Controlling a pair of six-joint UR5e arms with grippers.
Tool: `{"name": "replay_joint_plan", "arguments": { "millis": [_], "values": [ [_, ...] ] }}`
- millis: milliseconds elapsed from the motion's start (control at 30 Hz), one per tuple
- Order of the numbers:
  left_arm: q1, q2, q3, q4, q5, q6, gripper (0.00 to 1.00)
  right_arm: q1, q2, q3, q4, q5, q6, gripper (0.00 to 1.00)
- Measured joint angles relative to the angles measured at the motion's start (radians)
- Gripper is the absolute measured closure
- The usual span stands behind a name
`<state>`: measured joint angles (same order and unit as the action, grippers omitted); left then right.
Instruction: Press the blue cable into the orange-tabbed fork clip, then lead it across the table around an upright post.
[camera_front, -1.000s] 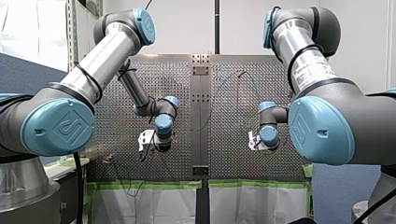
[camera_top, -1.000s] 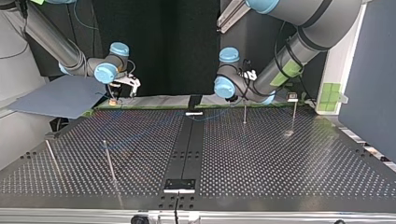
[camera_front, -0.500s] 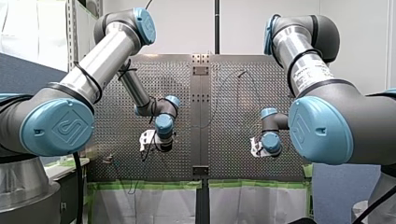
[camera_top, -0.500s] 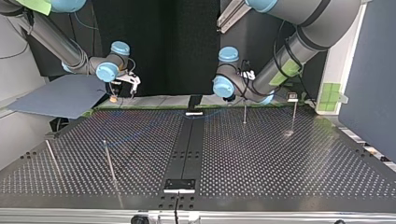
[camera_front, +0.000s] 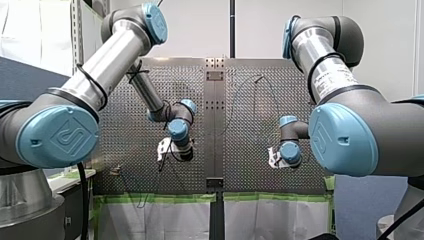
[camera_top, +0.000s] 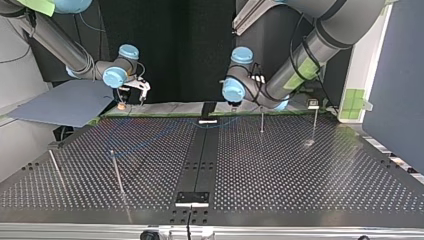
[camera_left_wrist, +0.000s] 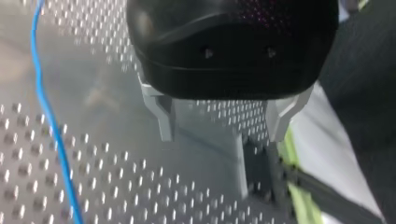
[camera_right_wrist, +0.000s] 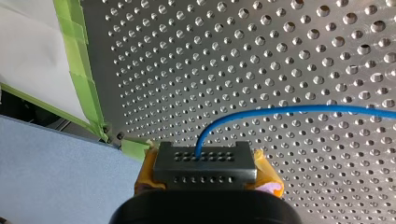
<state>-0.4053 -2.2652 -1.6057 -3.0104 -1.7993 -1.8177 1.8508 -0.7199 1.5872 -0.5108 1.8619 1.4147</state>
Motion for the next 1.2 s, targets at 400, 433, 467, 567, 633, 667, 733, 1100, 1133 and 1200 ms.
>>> {"name": "replay_joint_plan", "arguments": {
  "millis": [400,433,467,567,633,667,733,1100,1133,1200],
  "values": [
    [-0.066,0.102,0.0,-0.098,0.109,-0.007,0.05,0.0,0.0,0.0,0.0,0.001,0.0,1.0],
    [-0.07,0.11,0.0,-0.103,0.118,-0.007,0.05,0.0,0.0,0.0,0.0,0.0,0.0,1.0],
    [-0.075,0.121,0.0,-0.108,0.129,-0.008,0.05,0.0,0.0,0.0,0.0,0.0,0.0,1.0],
    [-0.088,0.146,0.0,-0.112,0.154,-0.016,0.05,0.0,0.0,0.0,0.0,0.0,0.0,1.0],
    [-0.1,0.161,0.0,-0.104,0.169,-0.026,0.02,0.0,0.0,0.0,0.0,-0.001,0.0,1.0],
    [-0.108,0.172,0.0,-0.095,0.18,-0.036,0.02,0.0,0.0,0.0,0.0,-0.001,0.0,1.0],
    [-0.118,0.189,0.0,-0.08,0.197,-0.052,0.02,0.0,0.0,0.0,0.0,-0.001,0.0,1.0],
    [-0.143,0.295,0.012,-0.021,0.28,-0.156,0.02,0.0,0.0,0.0,0.0,-0.003,0.0,1.0],
    [-0.145,0.303,0.017,-0.02,0.279,-0.164,0.02,0.0,0.0,0.0,0.0,-0.003,0.0,1.0],
    [-0.149,0.322,0.033,-0.018,0.274,-0.183,0.02,0.0,0.0,0.0,0.0,-0.003,0.0,1.0]
  ]
}}
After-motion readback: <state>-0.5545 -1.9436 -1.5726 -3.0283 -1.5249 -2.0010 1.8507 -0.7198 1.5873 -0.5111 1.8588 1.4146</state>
